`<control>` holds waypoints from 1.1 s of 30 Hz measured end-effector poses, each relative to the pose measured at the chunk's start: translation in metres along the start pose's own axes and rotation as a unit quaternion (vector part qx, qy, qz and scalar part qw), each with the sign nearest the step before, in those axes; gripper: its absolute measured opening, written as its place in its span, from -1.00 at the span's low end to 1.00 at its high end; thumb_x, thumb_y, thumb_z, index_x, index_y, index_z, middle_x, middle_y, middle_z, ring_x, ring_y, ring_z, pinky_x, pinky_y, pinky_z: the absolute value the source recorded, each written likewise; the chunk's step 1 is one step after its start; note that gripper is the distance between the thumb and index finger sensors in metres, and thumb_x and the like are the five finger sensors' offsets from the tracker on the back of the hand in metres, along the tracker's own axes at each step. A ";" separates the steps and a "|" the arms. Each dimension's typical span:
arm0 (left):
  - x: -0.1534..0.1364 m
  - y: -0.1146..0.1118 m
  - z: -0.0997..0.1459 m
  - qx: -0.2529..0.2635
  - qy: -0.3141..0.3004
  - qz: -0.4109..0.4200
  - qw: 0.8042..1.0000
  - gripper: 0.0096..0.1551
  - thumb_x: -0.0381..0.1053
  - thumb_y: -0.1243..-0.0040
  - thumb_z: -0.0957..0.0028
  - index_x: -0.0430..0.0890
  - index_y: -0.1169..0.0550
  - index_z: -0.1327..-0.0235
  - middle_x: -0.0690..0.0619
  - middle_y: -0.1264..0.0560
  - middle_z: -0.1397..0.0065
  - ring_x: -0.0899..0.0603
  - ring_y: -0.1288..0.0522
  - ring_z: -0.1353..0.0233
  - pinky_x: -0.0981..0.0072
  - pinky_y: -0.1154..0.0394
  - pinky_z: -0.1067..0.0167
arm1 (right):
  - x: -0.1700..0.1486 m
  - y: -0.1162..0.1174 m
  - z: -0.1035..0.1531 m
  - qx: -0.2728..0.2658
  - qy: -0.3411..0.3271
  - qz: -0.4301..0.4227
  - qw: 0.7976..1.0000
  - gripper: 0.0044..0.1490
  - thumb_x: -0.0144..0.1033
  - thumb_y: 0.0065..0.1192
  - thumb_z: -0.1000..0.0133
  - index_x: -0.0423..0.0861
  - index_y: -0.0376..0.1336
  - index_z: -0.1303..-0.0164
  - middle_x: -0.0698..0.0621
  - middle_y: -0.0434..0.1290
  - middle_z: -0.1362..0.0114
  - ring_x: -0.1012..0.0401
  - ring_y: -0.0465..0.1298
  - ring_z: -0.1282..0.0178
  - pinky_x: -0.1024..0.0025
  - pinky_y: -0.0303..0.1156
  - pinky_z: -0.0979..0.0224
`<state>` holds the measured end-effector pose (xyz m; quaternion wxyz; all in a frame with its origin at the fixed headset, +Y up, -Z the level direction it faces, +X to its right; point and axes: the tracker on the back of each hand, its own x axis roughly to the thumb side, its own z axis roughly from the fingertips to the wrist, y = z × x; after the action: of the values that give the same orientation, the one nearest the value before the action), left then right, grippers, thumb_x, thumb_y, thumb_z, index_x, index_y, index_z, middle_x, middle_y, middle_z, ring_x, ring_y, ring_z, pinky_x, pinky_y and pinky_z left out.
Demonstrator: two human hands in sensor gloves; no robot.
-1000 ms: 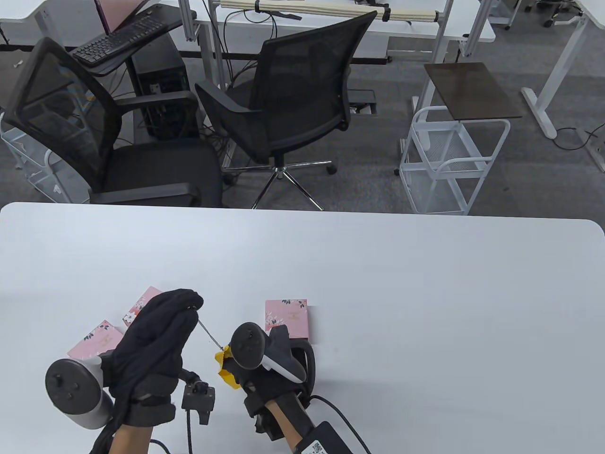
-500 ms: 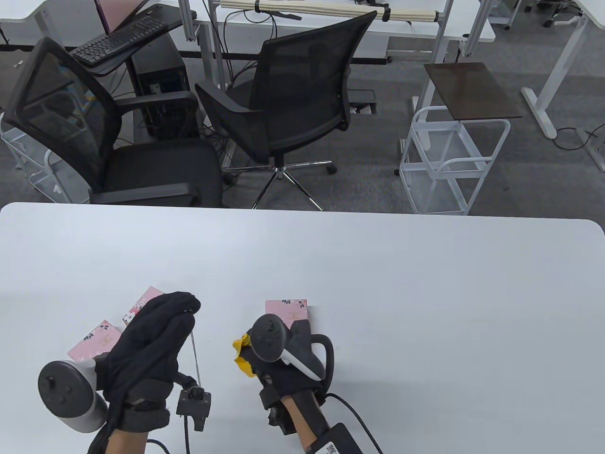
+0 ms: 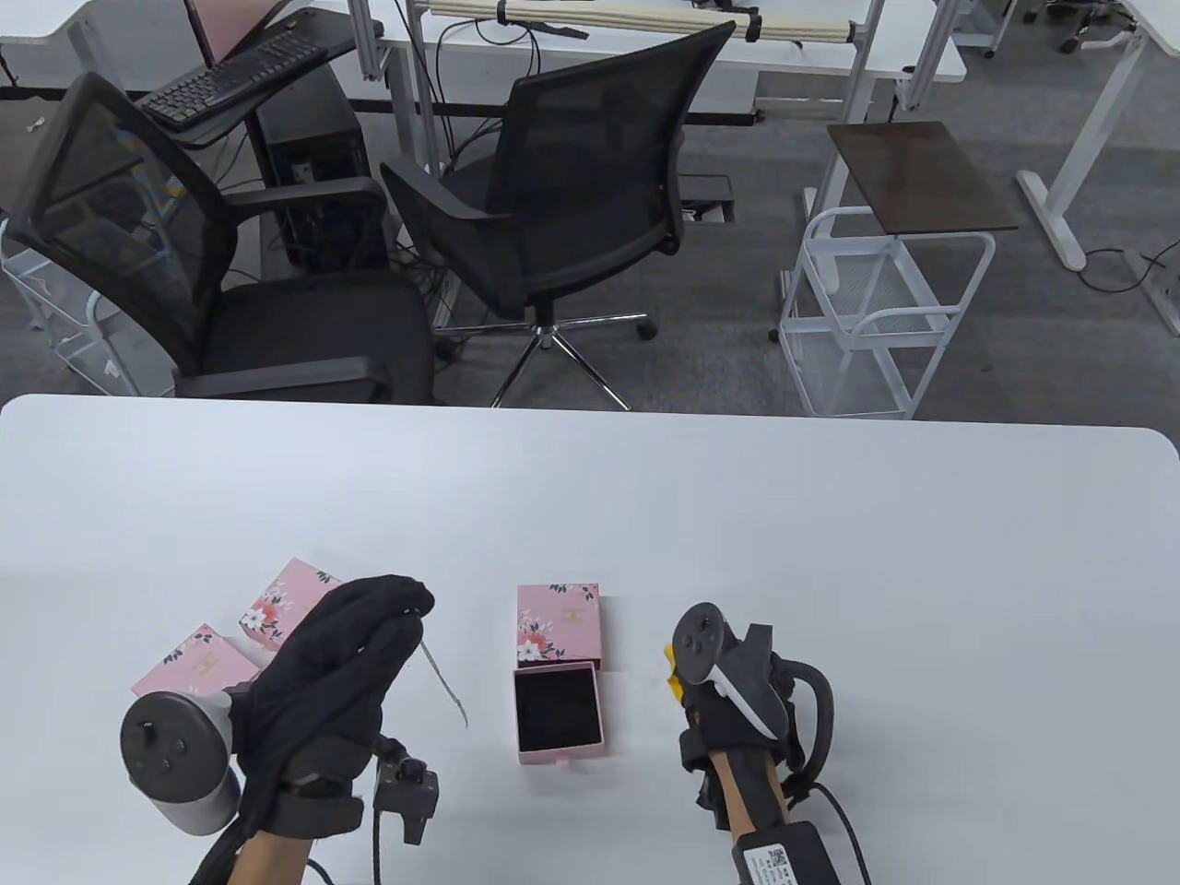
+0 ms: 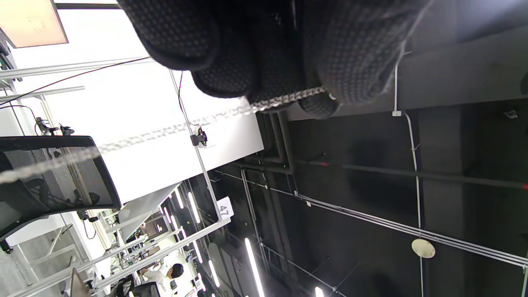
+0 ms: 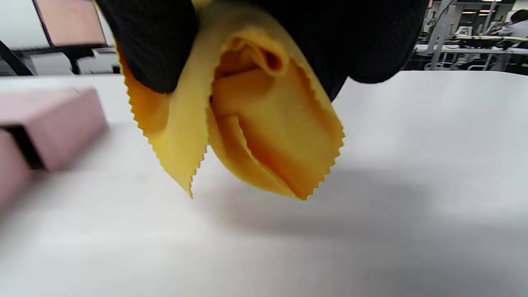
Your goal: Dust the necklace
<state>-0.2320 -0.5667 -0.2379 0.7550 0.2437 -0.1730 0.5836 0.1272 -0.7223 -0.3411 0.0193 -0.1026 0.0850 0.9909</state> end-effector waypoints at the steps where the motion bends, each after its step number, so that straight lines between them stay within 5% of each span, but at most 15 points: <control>1: -0.001 -0.002 0.000 -0.003 0.001 -0.003 1.000 -0.64 0.16 -0.41 -0.19 0.13 -0.72 -0.18 0.05 -0.64 -0.31 -0.13 -0.54 -0.33 0.06 -0.54 -0.21 | -0.003 0.008 -0.003 0.008 0.008 0.017 1.000 -0.40 -0.11 0.34 -0.34 -0.17 0.30 -0.49 -0.19 0.53 -0.31 -0.14 0.54 -0.18 -0.19 0.34 -0.42; 5: -0.003 -0.007 0.000 -0.010 0.004 -0.009 1.000 -0.65 0.16 -0.41 -0.19 0.12 -0.72 -0.18 0.05 -0.64 -0.31 -0.13 -0.54 -0.33 0.06 -0.54 -0.21 | -0.008 0.029 -0.009 0.080 0.000 0.043 0.996 -0.21 -0.06 0.36 -0.32 -0.14 0.15 -0.67 -0.35 0.31 -0.60 -0.29 0.36 -0.44 -0.36 0.18 -0.52; 11: -0.005 -0.010 0.000 -0.013 0.007 -0.014 1.000 -0.65 0.16 -0.41 -0.19 0.12 -0.72 -0.18 0.05 -0.64 -0.31 -0.13 -0.54 -0.33 0.06 -0.54 -0.21 | -0.012 0.024 -0.006 0.081 -0.006 0.038 0.996 -0.02 -0.02 0.35 -0.31 -0.22 -0.01 -0.77 -0.43 0.11 -0.71 -0.38 0.25 -0.53 -0.41 0.11 -0.54; 23: -0.006 -0.012 -0.001 -0.016 0.012 -0.013 1.000 -0.64 0.17 -0.40 -0.19 0.12 -0.72 -0.18 0.05 -0.64 -0.31 -0.13 -0.54 -0.33 0.06 -0.54 -0.21 | 0.003 -0.047 0.033 -0.044 -0.098 -0.003 0.994 -0.02 -0.05 0.37 -0.31 -0.22 -0.02 -0.76 -0.38 0.12 -0.72 -0.36 0.27 -0.53 -0.44 0.11 -0.54; 28: -0.010 -0.016 -0.003 -0.029 0.022 -0.016 0.999 -0.64 0.16 -0.41 -0.19 0.12 -0.72 -0.18 0.04 -0.64 -0.31 -0.13 -0.54 -0.33 0.06 -0.54 -0.21 | 0.032 -0.077 0.063 -0.133 -0.191 -0.114 0.966 -0.16 0.00 0.24 -0.36 -0.18 0.07 -0.72 -0.34 0.25 -0.65 -0.30 0.36 -0.48 -0.34 0.20 -0.53; 33: -0.015 -0.021 -0.004 -0.045 0.027 -0.027 0.998 -0.65 0.16 -0.41 -0.19 0.12 -0.72 -0.18 0.04 -0.64 -0.31 -0.14 -0.54 -0.33 0.05 -0.54 -0.22 | 0.058 -0.092 0.088 -0.140 -0.306 -0.225 0.915 -0.19 0.03 0.22 -0.35 -0.17 0.13 -0.69 -0.30 0.31 -0.62 -0.25 0.40 -0.45 -0.26 0.25 -0.51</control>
<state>-0.2161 -0.5804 -0.2531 0.7854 0.1979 -0.1719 0.5607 0.0579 -0.6156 -0.2835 0.2519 0.1873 -0.0900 0.9452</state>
